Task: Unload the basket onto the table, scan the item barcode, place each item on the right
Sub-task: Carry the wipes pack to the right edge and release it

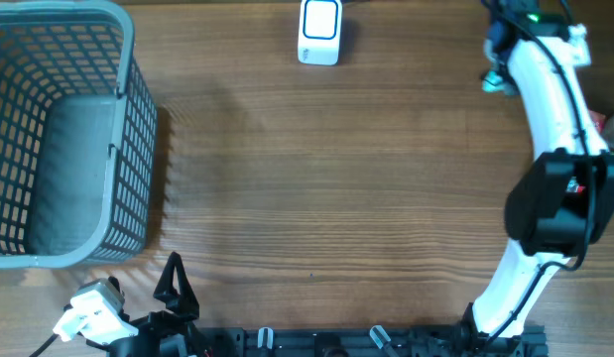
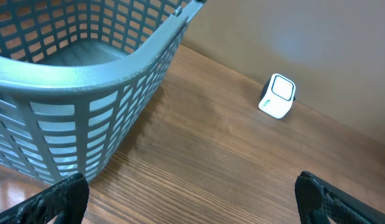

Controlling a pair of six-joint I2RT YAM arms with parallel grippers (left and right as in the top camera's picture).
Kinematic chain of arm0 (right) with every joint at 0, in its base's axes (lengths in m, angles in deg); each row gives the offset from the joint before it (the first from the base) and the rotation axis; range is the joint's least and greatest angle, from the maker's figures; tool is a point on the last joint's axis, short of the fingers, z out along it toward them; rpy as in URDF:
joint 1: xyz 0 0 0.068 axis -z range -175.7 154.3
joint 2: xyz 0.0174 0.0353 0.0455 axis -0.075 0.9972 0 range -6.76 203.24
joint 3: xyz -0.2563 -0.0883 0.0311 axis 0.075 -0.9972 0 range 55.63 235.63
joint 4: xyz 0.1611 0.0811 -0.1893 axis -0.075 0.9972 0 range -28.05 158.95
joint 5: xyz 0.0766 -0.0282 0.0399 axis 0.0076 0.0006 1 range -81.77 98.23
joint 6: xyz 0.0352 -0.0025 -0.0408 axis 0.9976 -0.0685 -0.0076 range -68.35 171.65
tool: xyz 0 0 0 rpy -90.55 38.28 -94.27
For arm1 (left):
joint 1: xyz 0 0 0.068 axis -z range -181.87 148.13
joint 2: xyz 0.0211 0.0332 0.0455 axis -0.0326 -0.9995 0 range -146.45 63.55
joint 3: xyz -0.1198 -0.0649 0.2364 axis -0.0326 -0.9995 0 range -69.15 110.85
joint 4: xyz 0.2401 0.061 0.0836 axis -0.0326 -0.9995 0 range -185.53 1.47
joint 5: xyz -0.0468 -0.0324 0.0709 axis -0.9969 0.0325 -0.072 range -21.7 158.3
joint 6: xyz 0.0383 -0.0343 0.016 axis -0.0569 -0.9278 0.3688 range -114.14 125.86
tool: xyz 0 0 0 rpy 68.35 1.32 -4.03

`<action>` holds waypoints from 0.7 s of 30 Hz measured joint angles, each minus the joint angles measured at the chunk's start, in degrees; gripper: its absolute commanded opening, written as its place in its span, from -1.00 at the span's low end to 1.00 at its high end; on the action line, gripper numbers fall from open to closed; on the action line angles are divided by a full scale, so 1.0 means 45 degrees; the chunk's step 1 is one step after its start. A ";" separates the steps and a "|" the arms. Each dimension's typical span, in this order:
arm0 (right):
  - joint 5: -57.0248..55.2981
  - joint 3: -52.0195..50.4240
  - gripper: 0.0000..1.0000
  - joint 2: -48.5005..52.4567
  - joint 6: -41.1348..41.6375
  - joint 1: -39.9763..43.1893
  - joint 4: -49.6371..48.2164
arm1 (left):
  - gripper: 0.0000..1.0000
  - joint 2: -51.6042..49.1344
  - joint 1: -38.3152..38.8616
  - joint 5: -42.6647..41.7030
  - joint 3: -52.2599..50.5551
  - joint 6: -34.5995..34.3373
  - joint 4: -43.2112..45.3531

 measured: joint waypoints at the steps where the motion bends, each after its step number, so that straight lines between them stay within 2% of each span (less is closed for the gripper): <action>1: 0.0078 -0.0476 -0.91 0.0204 -0.0257 0.0525 -0.0714 | 1.00 0.0000 0.0000 0.0000 0.0000 0.0000 0.0005; 2: 0.0306 -0.1122 -0.88 0.0466 -0.0801 0.1001 -0.1855 | 1.00 0.0000 0.0000 0.0000 0.0000 0.0000 0.0010; 3: 0.0578 -0.1753 0.00 0.0772 -0.1302 0.1365 -0.2793 | 1.00 0.0000 0.0000 0.0000 0.0000 0.0000 0.0005; 4: 0.0797 -0.2302 1.00 0.1069 -0.1685 0.1579 -0.3381 | 1.00 0.0000 0.0000 0.0000 0.0000 0.0000 0.0005; 6: 0.1107 -0.2642 0.99 0.1292 -0.2531 0.1681 -0.3594 | 1.00 0.0000 0.0000 0.0000 0.0000 0.0000 0.0000; 9: 0.2089 -0.2239 0.99 0.0277 -0.5935 0.1676 -0.3638 | 1.00 0.0000 0.0000 0.0000 0.0000 0.0000 0.0000; 11: 0.3245 -0.2186 0.99 -0.1632 -0.7019 0.1671 -0.3317 | 1.00 0.0000 0.0000 0.0000 0.0000 0.0000 -0.0010; 13: 0.4571 -0.1758 1.00 -0.4677 -0.7747 0.1671 -0.2798 | 1.00 0.0000 0.0000 0.0000 0.0000 0.0005 0.0015; 18: 0.6674 -0.1404 1.00 -1.0516 -0.8801 0.1671 0.0199 | 1.00 0.0000 0.0000 0.0000 0.0000 0.0005 -0.0005; 21: 0.6926 -0.1413 0.99 -1.1866 -0.8893 0.1671 0.1151 | 1.00 0.0000 0.0000 0.0000 0.0000 0.0005 0.0000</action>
